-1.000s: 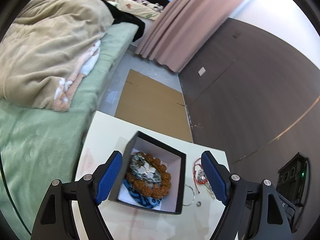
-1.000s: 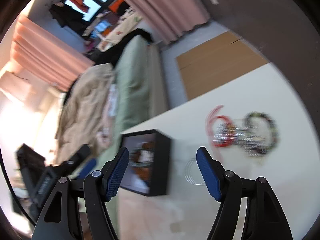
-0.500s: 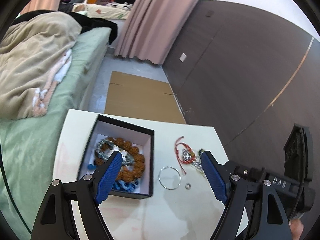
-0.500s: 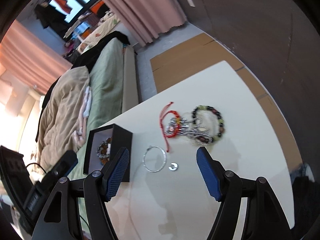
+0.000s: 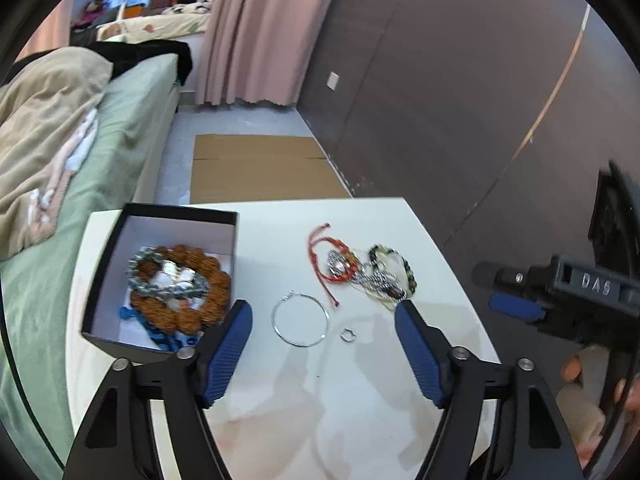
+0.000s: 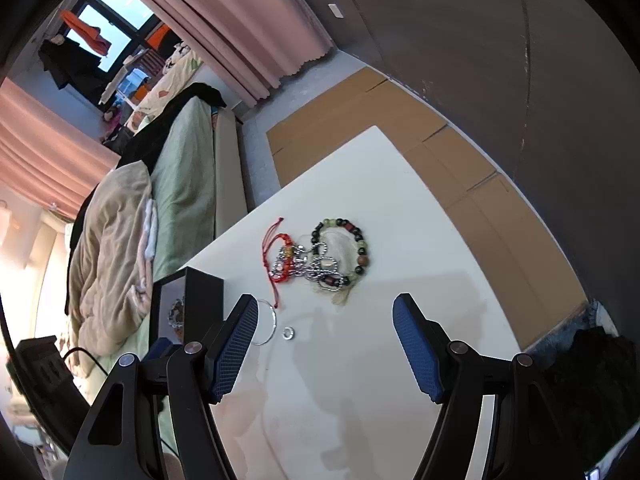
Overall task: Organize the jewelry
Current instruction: 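Withdraw both grippers and move the left gripper toward the small silver ring, then close the left gripper on the small silver ring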
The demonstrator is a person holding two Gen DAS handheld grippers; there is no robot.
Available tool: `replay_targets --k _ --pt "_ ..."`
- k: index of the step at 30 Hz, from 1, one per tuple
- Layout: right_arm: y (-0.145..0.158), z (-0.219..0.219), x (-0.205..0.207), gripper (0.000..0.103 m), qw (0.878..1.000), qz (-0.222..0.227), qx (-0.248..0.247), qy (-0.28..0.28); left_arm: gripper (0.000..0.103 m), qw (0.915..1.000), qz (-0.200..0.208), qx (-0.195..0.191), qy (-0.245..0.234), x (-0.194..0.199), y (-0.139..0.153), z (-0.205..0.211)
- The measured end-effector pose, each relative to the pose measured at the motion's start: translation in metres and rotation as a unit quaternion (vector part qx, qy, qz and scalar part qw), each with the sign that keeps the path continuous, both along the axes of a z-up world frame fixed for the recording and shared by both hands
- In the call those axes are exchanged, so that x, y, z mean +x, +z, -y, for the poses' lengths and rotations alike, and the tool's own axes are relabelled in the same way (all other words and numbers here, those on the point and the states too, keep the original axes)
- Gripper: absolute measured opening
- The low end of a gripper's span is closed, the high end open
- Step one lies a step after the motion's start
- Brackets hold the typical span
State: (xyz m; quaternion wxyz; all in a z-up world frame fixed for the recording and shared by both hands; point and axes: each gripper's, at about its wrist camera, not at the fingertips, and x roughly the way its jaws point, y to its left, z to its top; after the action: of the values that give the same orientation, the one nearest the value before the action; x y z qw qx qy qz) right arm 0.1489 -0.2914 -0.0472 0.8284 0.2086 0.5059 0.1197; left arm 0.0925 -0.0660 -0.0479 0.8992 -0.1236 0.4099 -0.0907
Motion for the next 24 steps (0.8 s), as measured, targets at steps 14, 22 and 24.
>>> replay_targets --k 14,22,24 --pt "-0.006 0.015 0.012 0.071 1.0 -0.02 0.007 -0.007 0.053 0.9987 -0.037 0.008 -0.033 0.019 -0.032 0.033" --pt "-0.012 0.022 0.021 0.071 0.999 -0.033 0.001 -0.016 0.041 0.9951 -0.079 0.006 -0.059 0.033 -0.054 0.047" --pt "-0.014 0.024 0.023 0.071 0.999 -0.038 -0.002 -0.021 0.039 0.9935 -0.088 0.012 -0.07 0.034 -0.059 0.053"
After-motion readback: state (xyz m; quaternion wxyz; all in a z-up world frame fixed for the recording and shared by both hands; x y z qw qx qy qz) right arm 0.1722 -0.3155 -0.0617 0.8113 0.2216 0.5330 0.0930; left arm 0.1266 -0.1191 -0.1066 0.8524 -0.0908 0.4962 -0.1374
